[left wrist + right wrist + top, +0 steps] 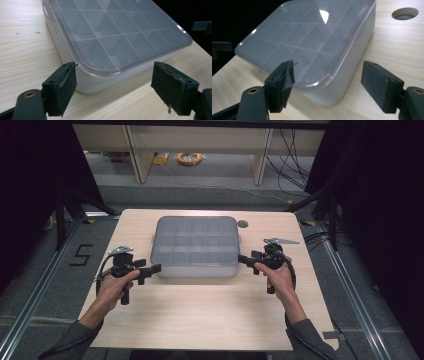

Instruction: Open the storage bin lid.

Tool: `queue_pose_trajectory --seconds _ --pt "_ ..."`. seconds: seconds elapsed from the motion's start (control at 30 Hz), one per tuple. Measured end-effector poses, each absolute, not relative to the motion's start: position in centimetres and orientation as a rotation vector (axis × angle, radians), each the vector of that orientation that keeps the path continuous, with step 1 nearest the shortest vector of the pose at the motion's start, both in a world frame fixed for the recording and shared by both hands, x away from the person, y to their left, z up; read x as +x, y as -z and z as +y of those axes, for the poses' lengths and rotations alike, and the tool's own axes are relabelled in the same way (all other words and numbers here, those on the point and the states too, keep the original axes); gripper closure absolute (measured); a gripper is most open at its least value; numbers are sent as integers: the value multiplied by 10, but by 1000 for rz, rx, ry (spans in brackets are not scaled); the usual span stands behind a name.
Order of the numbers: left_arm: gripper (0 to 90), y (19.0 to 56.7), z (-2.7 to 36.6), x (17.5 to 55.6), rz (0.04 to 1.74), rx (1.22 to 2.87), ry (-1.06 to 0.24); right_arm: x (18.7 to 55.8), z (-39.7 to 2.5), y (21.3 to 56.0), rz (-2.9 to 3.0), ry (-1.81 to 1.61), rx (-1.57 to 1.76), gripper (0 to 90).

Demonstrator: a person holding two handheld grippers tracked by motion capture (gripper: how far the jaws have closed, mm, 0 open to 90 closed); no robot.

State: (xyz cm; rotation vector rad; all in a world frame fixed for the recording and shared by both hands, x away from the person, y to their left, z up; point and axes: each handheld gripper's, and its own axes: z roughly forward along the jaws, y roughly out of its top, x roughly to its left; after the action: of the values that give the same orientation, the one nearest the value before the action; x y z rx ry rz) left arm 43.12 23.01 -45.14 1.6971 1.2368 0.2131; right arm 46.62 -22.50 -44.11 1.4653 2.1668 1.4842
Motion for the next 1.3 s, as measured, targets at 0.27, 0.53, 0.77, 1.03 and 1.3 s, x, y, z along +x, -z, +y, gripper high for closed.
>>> queue_pose_trajectory --seconds 0.27,0.53,0.77,1.03,1.3 --pt "193 448 234 469 1322 1659 -199 494 -227 442 2145 -1509 1496 269" --pt "192 454 235 503 1389 1642 -142 514 -228 443 2100 -1526 1552 243" --pt "191 458 230 523 1404 1625 -96 529 -223 448 2106 -1506 1580 287" --pt "187 461 227 538 1418 1633 -76 544 -210 454 2132 -1494 1645 332" --pt "256 461 227 549 1435 1615 -73 551 -204 460 2155 -1489 1677 349"
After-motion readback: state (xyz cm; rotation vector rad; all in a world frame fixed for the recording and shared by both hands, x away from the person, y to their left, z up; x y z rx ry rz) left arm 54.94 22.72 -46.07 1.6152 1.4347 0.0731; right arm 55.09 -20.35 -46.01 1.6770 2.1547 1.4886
